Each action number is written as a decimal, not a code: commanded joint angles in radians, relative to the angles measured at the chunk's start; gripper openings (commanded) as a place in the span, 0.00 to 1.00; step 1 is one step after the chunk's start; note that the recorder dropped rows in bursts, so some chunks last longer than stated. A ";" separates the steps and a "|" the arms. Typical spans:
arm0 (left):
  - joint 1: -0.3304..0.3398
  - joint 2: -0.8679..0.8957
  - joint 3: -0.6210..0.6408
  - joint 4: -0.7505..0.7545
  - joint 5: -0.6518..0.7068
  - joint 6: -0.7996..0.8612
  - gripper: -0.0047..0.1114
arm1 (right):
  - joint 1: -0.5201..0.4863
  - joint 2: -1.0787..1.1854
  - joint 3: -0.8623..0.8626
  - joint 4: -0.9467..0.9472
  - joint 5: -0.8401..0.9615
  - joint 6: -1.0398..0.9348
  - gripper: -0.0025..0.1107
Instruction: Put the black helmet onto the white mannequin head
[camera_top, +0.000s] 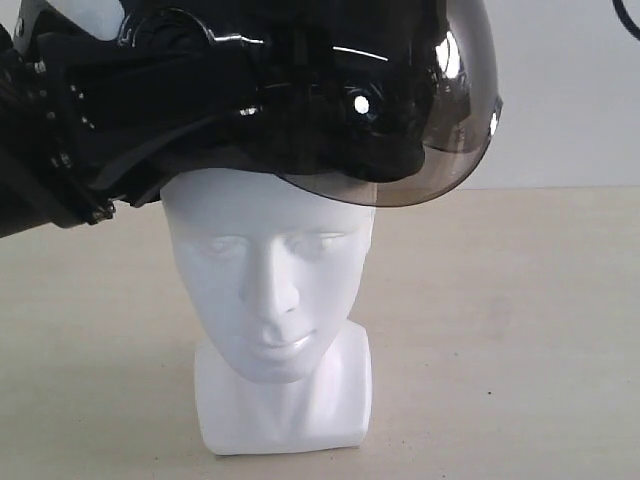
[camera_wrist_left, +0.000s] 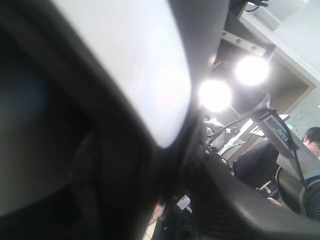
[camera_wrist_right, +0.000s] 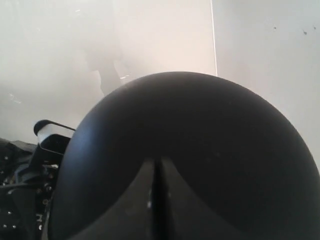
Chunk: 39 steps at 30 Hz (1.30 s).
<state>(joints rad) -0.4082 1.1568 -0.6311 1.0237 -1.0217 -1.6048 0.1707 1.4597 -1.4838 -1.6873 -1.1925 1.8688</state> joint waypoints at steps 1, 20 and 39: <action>-0.007 -0.054 -0.007 0.058 -0.159 -0.007 0.37 | 0.042 0.040 0.005 -0.057 -0.014 0.018 0.02; 0.009 -0.068 -0.007 0.133 -0.199 -0.081 0.37 | 0.049 0.048 0.007 -0.057 -0.012 0.041 0.02; 0.095 -0.104 -0.007 0.363 -0.199 -0.189 0.38 | 0.049 0.048 0.007 -0.057 -0.014 0.051 0.02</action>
<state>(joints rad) -0.3254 1.1024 -0.6311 1.3271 -1.0081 -1.7647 0.2095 1.4908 -1.4913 -1.6583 -1.2011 1.9181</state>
